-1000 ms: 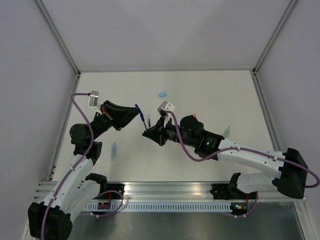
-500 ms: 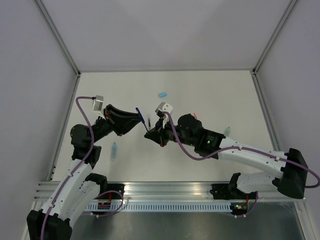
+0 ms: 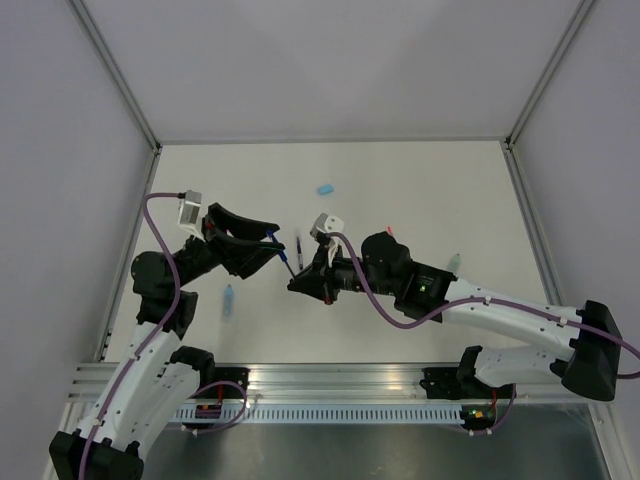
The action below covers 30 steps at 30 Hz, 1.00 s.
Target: Insert the pens into the pen caps
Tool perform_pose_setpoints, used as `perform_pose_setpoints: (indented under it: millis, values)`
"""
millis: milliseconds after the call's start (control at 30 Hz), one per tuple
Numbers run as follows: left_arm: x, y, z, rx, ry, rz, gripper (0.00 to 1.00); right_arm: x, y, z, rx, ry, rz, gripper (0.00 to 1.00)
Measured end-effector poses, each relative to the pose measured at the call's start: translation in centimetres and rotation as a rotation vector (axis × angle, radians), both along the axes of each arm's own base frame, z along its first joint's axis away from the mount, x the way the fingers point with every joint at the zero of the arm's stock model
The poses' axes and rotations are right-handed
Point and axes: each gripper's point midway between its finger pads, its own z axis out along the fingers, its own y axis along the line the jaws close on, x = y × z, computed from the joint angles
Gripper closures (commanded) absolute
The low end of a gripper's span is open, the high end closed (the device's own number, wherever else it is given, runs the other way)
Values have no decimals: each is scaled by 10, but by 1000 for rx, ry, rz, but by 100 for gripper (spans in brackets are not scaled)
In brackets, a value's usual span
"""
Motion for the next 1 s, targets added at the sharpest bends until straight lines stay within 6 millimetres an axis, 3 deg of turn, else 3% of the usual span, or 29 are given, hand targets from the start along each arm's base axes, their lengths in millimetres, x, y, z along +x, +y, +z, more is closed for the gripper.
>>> perform_pose_setpoints:
  millis: [567,667,767,800,900,1000]
  values:
    - [-3,1,10,-19,-53,0,34,-14,0,7,19,2,42,100]
    - [-3,1,10,-22,-54,-2,46,-14,1,5,15,8,41,100]
    - [-5,0,8,-25,-62,-17,71,-14,2,3,12,10,42,100]
    - [-7,-1,7,-24,-61,-26,85,-14,2,3,11,11,42,100]
    - [-12,-2,3,-29,-62,-52,98,-13,3,-1,0,18,42,100]
    - [-15,-2,0,-31,-43,-70,98,-14,3,-4,-9,22,37,100]
